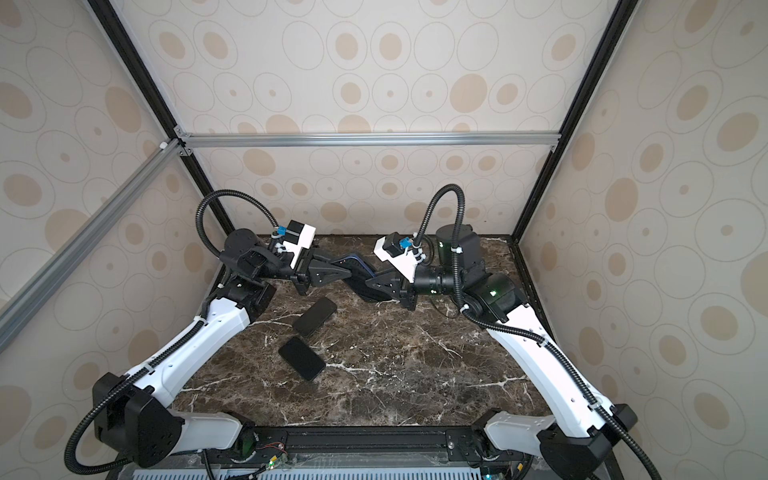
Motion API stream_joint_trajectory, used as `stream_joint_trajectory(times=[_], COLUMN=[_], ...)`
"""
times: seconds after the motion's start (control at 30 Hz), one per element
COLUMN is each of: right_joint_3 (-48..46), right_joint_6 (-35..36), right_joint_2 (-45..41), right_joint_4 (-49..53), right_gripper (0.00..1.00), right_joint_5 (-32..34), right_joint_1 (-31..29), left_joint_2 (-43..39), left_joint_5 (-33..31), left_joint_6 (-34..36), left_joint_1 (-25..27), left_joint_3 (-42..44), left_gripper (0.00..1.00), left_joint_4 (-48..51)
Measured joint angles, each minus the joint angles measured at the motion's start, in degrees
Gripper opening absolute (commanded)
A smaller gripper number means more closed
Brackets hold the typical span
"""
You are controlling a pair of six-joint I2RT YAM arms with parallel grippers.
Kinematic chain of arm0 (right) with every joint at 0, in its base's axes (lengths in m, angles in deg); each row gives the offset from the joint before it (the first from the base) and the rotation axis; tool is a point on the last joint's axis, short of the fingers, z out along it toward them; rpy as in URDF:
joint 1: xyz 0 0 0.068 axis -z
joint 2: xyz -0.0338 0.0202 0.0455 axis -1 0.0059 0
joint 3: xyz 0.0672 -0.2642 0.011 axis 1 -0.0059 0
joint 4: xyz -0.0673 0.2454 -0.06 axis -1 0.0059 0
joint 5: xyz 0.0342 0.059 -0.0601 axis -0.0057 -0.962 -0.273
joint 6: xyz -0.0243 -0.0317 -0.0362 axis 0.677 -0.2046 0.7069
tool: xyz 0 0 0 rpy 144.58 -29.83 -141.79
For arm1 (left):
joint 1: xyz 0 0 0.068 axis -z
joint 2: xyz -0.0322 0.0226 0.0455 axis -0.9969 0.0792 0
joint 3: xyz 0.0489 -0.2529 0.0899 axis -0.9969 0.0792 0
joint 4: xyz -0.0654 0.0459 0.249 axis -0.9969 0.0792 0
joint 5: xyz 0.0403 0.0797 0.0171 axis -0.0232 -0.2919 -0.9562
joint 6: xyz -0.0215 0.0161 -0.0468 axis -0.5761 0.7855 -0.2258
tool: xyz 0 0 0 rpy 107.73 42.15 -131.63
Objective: Take the phone out of the phone case
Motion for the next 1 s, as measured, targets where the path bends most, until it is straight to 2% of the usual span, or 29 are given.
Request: stream_joint_trajectory(times=[0.33,0.57,1.0], right_joint_3=[-1.73,-2.10,-2.27], right_joint_6=[-0.15,0.02,-0.28], right_joint_2=[-2.47,-3.50,-5.55], right_joint_4=[-0.70,-0.50,2.36], right_gripper=[0.00,0.00,0.00], right_joint_5=[1.99,2.91,5.51], right_joint_1=[-0.24,-0.24,0.55], left_joint_2=[0.02,0.02,0.04], left_joint_5=[-0.07,-0.72,-2.12], left_joint_6=[0.00,0.07,0.04], left_joint_1=[0.79,0.96,-0.46], left_joint_3=[0.09,0.13,0.15], left_gripper=[0.11,0.17,0.16], left_joint_4=[-1.11,-1.84,-2.99])
